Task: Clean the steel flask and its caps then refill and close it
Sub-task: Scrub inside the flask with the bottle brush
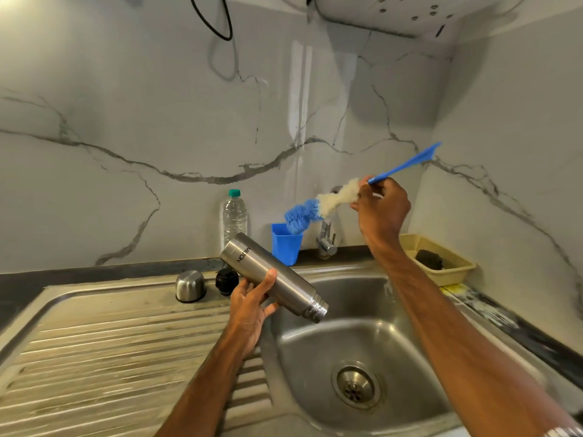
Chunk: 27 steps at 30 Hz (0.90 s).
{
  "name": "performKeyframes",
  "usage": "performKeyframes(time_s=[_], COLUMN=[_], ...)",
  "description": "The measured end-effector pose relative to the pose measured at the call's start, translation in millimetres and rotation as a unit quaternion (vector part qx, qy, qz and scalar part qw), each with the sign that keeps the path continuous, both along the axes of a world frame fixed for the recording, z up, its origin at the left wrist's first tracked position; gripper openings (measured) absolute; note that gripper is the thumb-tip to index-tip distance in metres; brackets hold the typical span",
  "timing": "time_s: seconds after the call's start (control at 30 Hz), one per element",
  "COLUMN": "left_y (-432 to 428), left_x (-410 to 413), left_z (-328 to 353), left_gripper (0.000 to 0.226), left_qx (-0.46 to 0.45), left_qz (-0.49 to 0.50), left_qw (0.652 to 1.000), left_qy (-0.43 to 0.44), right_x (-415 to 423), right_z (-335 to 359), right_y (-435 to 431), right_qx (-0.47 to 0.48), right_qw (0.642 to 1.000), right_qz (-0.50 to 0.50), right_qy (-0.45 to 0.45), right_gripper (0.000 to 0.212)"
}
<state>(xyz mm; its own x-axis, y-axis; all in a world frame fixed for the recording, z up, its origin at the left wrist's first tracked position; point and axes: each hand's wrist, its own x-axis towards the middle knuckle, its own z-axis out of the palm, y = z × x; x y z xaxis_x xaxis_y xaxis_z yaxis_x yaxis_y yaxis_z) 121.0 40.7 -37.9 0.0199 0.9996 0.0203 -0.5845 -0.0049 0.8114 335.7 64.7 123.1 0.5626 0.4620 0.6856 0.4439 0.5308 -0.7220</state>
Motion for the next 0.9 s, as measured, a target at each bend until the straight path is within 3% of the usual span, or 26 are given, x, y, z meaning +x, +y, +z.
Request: performKeyframes(time_s=[0.13, 0.23, 0.4, 0.5, 0.6, 0.7, 0.9], left_y=[-1.1, -1.1, 1.8, 5.0, 8.5, 10.0, 11.2], left_x=[-3.3, -6.8, -19.8, -27.5, -31.7, -33.5, -28.9], left_z=[1.5, 4.7, 12.3, 14.2, 14.0, 14.0, 14.6], left_gripper=[0.067, 0.069, 0.065, 0.047, 0.045, 0.05, 0.062], left_qx=[0.008, 0.007, 0.007, 0.006, 0.001, -0.001, -0.002], left_qz=[0.001, 0.005, 0.029, 0.044, 0.056, 0.064, 0.078], left_qw=[1.0, 1.0, 0.999, 0.996, 0.994, 0.993, 0.992], left_qy=[0.003, 0.002, -0.044, -0.076, -0.097, -0.103, -0.1], right_x=[21.4, 40.8, 51.5, 55.7, 54.9, 48.9, 46.6], right_z=[-29.9, -59.5, -109.8, -133.7, -144.0, -144.2, -146.5], right_y=[-46.9, -65.5, -81.1, -76.7, -72.5, -76.0, -78.9], right_qx=[-0.02, -0.038, -0.077, -0.137, -0.182, -0.216, -0.237], right_qw=[0.996, 0.979, 0.927, 0.879, 0.849, 0.829, 0.811], right_qz=[-0.005, 0.007, 0.018, 0.056, 0.092, 0.115, 0.125], right_qy=[0.083, 0.198, 0.366, 0.453, 0.487, 0.503, 0.521], right_gripper=[0.02, 0.023, 0.019, 0.011, 0.02, 0.007, 0.016])
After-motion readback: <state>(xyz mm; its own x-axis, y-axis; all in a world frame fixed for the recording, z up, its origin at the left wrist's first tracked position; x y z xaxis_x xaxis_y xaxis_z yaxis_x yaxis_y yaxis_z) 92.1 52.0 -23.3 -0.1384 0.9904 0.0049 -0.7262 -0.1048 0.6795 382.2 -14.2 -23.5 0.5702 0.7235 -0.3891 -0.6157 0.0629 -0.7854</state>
